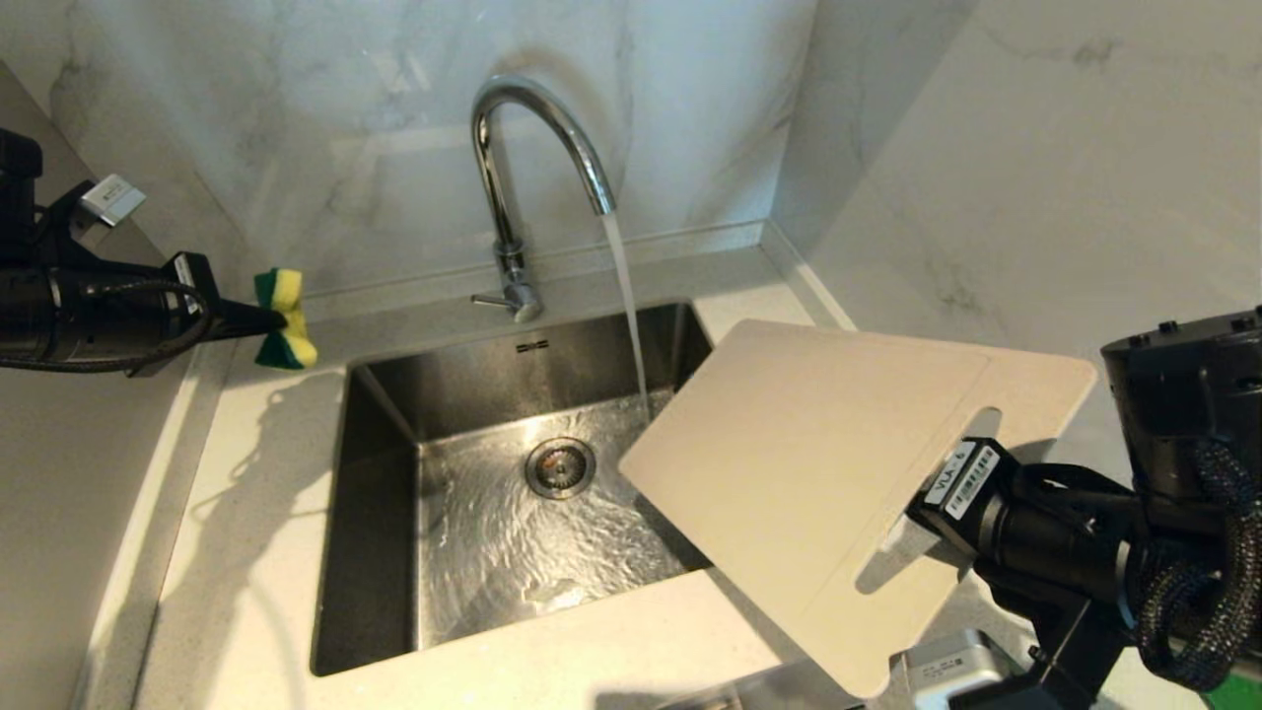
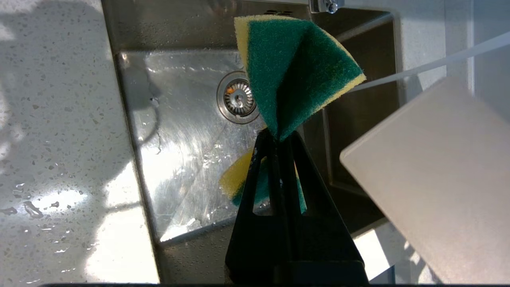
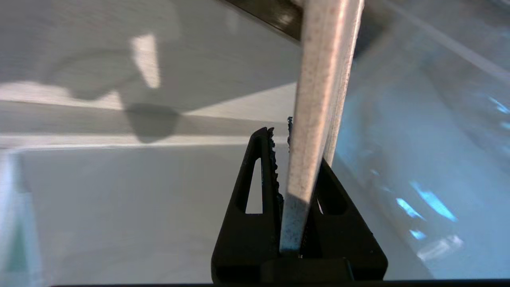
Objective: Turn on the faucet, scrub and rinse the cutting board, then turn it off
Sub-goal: Pick up the cutting board
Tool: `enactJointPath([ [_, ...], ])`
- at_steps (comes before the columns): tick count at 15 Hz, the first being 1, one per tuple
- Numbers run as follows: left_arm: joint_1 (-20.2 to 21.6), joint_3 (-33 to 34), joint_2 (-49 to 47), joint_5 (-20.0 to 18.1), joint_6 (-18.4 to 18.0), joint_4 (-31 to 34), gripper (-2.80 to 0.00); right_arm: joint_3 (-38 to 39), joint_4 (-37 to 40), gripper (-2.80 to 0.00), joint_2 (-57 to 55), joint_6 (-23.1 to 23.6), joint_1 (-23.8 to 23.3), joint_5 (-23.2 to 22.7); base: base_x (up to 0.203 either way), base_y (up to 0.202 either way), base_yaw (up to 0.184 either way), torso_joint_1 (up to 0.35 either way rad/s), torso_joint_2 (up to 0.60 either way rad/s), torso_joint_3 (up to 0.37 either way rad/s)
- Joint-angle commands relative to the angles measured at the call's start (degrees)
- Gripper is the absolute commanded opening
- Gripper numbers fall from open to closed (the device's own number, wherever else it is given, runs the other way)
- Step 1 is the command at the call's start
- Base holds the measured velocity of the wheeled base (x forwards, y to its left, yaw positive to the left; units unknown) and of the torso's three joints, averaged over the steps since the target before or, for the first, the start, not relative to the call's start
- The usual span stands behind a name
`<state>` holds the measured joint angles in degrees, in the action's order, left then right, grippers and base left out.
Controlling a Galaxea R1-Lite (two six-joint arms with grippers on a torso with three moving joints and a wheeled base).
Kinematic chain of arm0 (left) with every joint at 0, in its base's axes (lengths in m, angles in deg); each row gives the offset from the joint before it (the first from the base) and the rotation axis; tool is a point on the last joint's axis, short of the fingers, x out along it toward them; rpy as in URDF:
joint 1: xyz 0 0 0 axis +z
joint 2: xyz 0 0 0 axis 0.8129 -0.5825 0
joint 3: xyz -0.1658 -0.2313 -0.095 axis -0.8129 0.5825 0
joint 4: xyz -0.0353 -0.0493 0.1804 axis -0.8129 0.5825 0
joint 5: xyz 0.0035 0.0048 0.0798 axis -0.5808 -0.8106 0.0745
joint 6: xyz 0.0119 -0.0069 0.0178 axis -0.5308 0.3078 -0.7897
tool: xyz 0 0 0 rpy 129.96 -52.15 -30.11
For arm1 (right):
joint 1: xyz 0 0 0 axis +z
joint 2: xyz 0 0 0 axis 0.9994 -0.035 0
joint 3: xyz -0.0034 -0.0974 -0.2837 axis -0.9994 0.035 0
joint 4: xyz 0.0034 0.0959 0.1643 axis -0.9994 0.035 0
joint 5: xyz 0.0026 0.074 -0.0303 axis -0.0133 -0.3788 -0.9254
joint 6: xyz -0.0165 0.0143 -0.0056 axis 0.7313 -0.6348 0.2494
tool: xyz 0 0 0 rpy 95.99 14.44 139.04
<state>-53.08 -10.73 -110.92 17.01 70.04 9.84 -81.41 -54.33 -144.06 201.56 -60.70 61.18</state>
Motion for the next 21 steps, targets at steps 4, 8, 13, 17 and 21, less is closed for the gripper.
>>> enactJointPath([
  [4,0.03,-0.10,0.19,-0.12,0.79,-0.02,-2.80,-0.11,-3.19,-2.80,-1.69,1.96,-1.16,-2.42,0.000,0.000,0.000,0.000,0.00,0.000],
  [8,-0.15,-0.10,0.27,-0.12,0.79,0.07,-2.80,-4.08,-2.54,-2.80,-4.73,8.45,-6.88,-13.51,0.000,0.000,0.000,0.000,0.00,0.000],
  [13,-0.15,-0.10,0.18,-0.12,0.79,-0.02,-2.80,-12.34,6.41,-2.80,-6.91,15.71,-10.68,-20.07,0.000,0.000,0.000,0.000,0.00,0.000],
  [17,-0.15,-0.10,0.18,-0.12,0.79,-0.02,-2.80,-13.32,7.39,-2.80,-9.51,17.85,-10.68,-28.12,0.000,0.000,0.000,0.000,0.00,0.000],
  [21,-0.33,-0.10,0.09,-0.12,0.79,-0.02,-2.80,-21.04,17.63,-2.80,-9.66,21.22,-10.64,-29.14,0.000,0.000,0.000,0.000,0.00,0.000],
])
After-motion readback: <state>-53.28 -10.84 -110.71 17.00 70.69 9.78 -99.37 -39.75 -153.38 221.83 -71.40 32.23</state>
